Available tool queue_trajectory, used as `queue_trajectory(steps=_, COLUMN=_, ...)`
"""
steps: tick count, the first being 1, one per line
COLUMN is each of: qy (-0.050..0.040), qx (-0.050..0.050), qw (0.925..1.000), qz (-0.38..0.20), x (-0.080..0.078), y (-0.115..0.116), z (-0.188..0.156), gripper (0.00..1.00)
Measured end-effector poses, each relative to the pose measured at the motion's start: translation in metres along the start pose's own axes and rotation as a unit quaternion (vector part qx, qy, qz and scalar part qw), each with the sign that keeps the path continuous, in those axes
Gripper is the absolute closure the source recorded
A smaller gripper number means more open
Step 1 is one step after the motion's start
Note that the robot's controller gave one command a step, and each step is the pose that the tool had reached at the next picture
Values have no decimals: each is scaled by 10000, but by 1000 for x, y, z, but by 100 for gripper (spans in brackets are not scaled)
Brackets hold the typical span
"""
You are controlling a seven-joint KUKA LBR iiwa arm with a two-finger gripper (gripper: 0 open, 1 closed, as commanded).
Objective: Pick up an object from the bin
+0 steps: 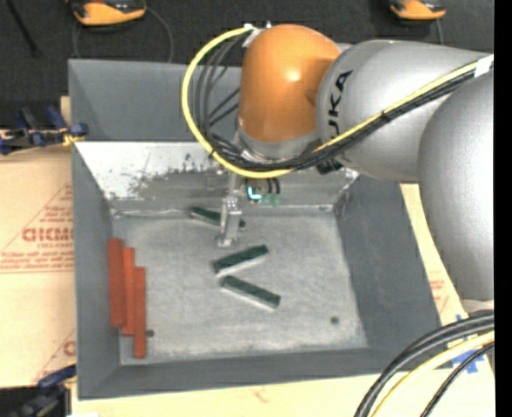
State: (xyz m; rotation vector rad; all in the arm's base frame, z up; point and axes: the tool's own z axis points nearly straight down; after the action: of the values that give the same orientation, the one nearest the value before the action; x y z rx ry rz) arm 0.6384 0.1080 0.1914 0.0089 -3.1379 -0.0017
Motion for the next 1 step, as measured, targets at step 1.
queue_trajectory(steps=1, qy=-12, qx=7, qw=10000, qz=96, x=7, y=-59, z=110, gripper=0)
